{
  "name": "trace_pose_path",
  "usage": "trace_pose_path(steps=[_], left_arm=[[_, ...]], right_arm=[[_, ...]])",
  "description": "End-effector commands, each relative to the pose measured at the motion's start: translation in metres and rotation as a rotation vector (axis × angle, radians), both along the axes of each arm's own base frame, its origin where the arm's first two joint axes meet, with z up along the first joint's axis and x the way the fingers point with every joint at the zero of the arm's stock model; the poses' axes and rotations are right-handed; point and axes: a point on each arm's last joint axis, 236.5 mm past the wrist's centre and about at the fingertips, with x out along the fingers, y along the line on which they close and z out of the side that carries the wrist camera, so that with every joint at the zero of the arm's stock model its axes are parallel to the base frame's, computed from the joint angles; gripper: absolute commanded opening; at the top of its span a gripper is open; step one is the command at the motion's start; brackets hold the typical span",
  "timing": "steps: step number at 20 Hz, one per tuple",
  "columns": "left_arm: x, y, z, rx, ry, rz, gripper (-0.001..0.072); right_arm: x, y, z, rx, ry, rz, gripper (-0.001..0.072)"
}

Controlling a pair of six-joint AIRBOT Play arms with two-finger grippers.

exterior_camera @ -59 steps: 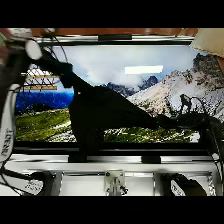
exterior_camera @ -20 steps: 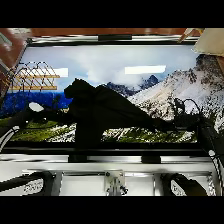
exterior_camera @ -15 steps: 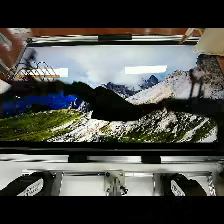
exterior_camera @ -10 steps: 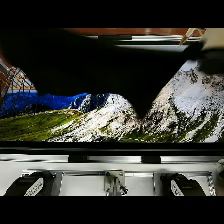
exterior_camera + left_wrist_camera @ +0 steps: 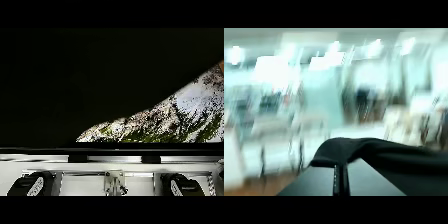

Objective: Fold the shirts.

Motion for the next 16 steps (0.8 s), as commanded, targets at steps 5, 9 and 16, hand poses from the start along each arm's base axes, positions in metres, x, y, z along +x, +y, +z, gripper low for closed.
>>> trace_pose_path(steps=[5, 9, 16], left_arm=[[0.142, 0.035, -0.23, 0.044, 0.709, 0.087, 0.0029], [0.211, 0.05, -0.355, -0.081, 0.951, 0.116, 0.0029], [0.316, 0.045, -0.485, -0.442, 1.131, 0.082, 0.0029]], right_arm=[[0.11, -0.016, -0.239, 0.06, 0.81, -0.064, 0.0058], [0.206, -0.024, -0.341, 0.139, 0.885, -0.117, 0.0058], [0.32, -0.02, -0.434, 0.596, 0.838, -0.226, 0.0058]])
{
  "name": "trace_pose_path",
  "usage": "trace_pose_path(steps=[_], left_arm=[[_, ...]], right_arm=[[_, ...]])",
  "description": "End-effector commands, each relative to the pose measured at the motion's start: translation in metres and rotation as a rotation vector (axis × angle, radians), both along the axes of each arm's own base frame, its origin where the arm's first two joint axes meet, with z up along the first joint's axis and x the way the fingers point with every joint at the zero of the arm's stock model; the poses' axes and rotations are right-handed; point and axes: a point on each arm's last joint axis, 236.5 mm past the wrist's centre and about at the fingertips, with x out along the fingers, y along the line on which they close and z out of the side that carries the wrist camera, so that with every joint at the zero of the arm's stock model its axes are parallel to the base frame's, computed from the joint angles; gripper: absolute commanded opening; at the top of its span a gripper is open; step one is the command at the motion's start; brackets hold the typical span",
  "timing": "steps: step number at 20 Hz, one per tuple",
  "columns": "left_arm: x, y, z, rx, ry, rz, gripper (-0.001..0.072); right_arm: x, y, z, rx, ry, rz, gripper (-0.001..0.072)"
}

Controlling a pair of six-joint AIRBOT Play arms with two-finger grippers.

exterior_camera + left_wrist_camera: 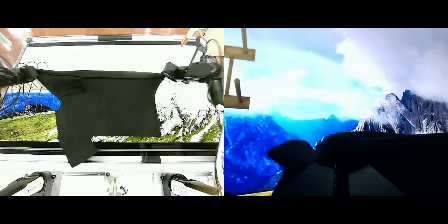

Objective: Fold the shirts.

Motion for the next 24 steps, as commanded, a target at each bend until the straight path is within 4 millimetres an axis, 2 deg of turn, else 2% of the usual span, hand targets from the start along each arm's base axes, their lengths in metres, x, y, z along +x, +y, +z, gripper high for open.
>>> trace_pose_path(steps=[1, 3, 5, 6, 7, 8, 10, 12, 13, 14, 15, 17, 18, 20, 22, 24], left_arm=[[0.041, -0.012, -0.067, -0.238, 0.098, 0.084, 0.0029], [0.037, -0.025, -0.108, -0.269, 0.218, 0.053, 0.0029], [0.022, -0.037, -0.132, -0.284, 0.325, 0.006, 0.0032], [0.012, -0.039, -0.135, -0.293, 0.368, -0.016, 0.0135], [0.001, -0.039, -0.135, -0.293, 0.41, -0.05, 0.0443], [-0.014, -0.034, -0.131, -0.281, 0.464, -0.1, 0.072], [-0.053, -0.004, -0.127, -0.234, 0.612, -0.153, 0.0714], [-0.103, 0.031, -0.131, -0.198, 0.802, -0.163, 0.0489], [-0.128, 0.043, -0.136, -0.197, 0.888, -0.162, 0.0468], [-0.148, 0.047, -0.142, -0.223, 0.942, -0.176, 0.0468], [-0.165, 0.045, -0.15, -0.249, 0.969, -0.196, 0.0469], [-0.198, 0.034, -0.178, -0.296, 1.001, -0.221, 0.0485], [-0.213, 0.026, -0.195, -0.323, 1.015, -0.218, 0.0537], [-0.227, -0.001, -0.216, -0.411, 0.992, -0.272, 0.0551], [-0.229, -0.015, -0.23, -0.454, 0.958, -0.268, 0.055], [-0.225, -0.015, -0.245, -0.421, 0.932, -0.237, 0.0549]], right_arm=[[0.042, 0.001, -0.046, 0.167, -0.008, -0.152, 0.0058], [0.034, 0.013, -0.079, 0.155, 0.088, -0.116, 0.0058], [0.024, 0.026, -0.096, 0.148, 0.155, -0.08, 0.007], [0.022, 0.027, -0.094, 0.142, 0.153, -0.068, 0.0148], [0.019, 0.023, -0.086, 0.133, 0.151, -0.058, 0.0385], [0.012, 0.017, -0.076, 0.1, 0.153, -0.017, 0.0506], [-0.022, -0.006, -0.061, -0.035, 0.224, 0.116, 0.0506], [-0.078, -0.048, -0.069, -0.183, 0.425, 0.147, 0.0503], [-0.111, -0.069, -0.075, -0.243, 0.546, 0.168, 0.0503], [-0.139, -0.078, -0.081, -0.246, 0.637, 0.208, 0.0503], [-0.163, -0.078, -0.089, -0.196, 0.703, 0.236, 0.0503], [-0.2, -0.062, -0.108, -0.021, 0.78, 0.247, 0.0503], [-0.212, -0.051, -0.117, 0.065, 0.793, 0.243, 0.0504], [-0.224, -0.036, -0.132, 0.158, 0.809, 0.231, 0.0504], [-0.227, -0.032, -0.141, 0.172, 0.813, 0.223, 0.0504], [-0.222, -0.031, -0.141, 0.184, 0.793, 0.207, 0.0504]])
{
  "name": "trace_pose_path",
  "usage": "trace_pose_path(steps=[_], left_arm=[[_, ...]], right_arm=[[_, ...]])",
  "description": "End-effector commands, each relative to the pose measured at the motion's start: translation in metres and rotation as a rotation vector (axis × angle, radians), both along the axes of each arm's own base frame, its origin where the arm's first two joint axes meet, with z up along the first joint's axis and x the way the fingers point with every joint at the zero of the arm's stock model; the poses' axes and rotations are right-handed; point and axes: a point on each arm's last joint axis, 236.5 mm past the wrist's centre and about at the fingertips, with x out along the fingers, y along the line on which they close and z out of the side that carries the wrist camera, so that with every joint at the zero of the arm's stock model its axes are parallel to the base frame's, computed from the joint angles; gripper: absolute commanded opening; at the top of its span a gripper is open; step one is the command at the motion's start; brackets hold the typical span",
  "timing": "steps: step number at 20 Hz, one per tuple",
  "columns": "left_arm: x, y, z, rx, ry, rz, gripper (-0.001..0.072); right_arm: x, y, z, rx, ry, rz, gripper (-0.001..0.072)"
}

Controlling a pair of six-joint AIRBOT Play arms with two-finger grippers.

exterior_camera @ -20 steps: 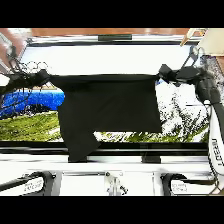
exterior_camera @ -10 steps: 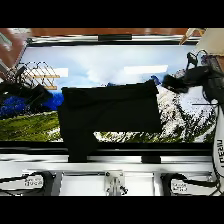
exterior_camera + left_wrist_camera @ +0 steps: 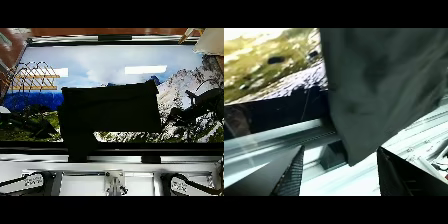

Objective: Fold the shirts.

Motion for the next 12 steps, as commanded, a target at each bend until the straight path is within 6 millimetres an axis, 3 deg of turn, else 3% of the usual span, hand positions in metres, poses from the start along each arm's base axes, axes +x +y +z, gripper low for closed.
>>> trace_pose_path(steps=[1, 8, 10, 11, 12], left_arm=[[0.001, -0.012, -0.025, 0.011, -0.058, 0.03, 0.0548], [0.023, -0.04, -0.033, 0.059, -0.155, -0.037, 0.0532], [0.026, -0.05, -0.032, 0.051, -0.168, -0.042, 0.0395], [0.025, -0.053, -0.032, 0.05, -0.167, -0.055, 0.0289], [0.025, -0.054, -0.032, 0.049, -0.166, -0.059, 0.0114]], right_arm=[[-0.006, 0.01, -0.006, 0.054, 0.007, -0.03, 0.0504], [-0.001, -0.001, -0.01, 0.005, -0.014, -0.031, 0.0507], [-0.004, -0.005, -0.012, -0.015, -0.006, -0.023, 0.0662], [-0.004, -0.007, -0.013, -0.024, -0.004, -0.022, 0.0662], [-0.005, -0.01, -0.015, -0.034, -0.003, -0.025, 0.0662]])
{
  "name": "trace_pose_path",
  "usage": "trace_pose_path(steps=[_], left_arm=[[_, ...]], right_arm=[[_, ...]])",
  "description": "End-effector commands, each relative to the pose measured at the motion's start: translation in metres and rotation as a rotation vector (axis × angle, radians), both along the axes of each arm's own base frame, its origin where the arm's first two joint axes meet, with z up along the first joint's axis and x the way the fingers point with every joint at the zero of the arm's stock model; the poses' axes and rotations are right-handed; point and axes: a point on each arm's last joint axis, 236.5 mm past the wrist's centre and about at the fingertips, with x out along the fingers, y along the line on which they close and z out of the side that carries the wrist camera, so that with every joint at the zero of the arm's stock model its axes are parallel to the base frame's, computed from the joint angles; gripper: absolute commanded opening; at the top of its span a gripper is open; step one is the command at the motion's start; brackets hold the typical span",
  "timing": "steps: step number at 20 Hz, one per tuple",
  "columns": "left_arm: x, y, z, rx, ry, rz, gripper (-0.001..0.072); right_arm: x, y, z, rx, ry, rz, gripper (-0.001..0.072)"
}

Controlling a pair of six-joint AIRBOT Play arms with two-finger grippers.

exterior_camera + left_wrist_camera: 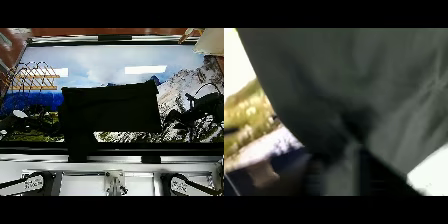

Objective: Fold the shirts.

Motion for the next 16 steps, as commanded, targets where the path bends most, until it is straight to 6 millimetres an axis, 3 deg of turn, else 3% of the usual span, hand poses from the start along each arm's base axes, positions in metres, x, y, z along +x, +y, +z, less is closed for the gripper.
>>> trace_pose_path(steps=[1, 6, 11, 13, 16], left_arm=[[0.003, -0.01, 0.002, -0.012, -0.015, -0.008, 0.003], [-0.006, -0.014, 0.009, -0.042, -0.001, -0.047, 0.0029], [-0.006, -0.015, 0.017, -0.043, -0.02, -0.055, 0.0029], [-0.004, -0.014, 0.021, -0.038, -0.038, -0.055, 0.003], [0.013, -0.011, 0.037, -0.025, -0.103, -0.054, 0.0029]], right_arm=[[-0.003, -0.007, -0.007, -0.033, 0.008, -0.004, 0.0662], [-0.017, 0.013, -0.033, 0.055, 0.06, -0.014, 0.0662], [-0.008, 0.028, -0.052, 0.087, 0.079, -0.025, 0.066], [0.004, 0.034, -0.059, 0.057, 0.049, -0.036, 0.0538], [0.011, 0.048, -0.061, 0.04, 0.031, -0.036, 0.0538]])
